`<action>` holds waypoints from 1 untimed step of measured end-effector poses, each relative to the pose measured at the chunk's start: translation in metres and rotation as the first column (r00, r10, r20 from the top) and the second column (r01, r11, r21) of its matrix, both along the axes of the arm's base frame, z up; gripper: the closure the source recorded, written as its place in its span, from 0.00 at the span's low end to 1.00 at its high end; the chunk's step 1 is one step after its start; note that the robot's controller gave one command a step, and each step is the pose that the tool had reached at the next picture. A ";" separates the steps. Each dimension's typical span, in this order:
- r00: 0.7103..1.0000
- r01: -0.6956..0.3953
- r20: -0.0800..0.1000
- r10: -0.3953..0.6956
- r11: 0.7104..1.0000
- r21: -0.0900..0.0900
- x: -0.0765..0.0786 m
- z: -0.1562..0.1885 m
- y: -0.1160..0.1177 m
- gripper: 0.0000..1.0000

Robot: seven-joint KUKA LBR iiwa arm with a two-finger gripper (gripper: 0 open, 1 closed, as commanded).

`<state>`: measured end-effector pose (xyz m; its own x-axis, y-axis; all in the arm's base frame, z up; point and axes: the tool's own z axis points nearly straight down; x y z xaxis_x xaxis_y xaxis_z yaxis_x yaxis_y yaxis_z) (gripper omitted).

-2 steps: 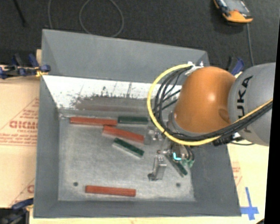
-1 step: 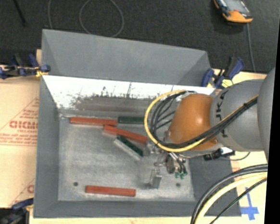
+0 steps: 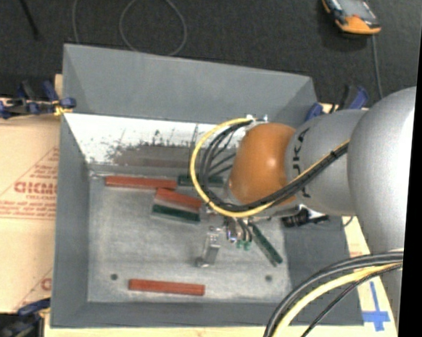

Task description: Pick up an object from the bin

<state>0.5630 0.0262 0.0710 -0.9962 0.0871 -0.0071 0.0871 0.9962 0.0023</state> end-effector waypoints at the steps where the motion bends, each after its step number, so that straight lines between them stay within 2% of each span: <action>1: 0.986 0.167 -0.005 -0.167 0.986 0.001 0.070 0.002 0.062 0.00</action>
Offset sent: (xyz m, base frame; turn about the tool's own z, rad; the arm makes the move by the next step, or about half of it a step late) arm 0.0685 0.0613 0.0009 0.1719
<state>0.6327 0.0884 0.0728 -0.9677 0.2520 -0.0019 0.2520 0.9677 0.0029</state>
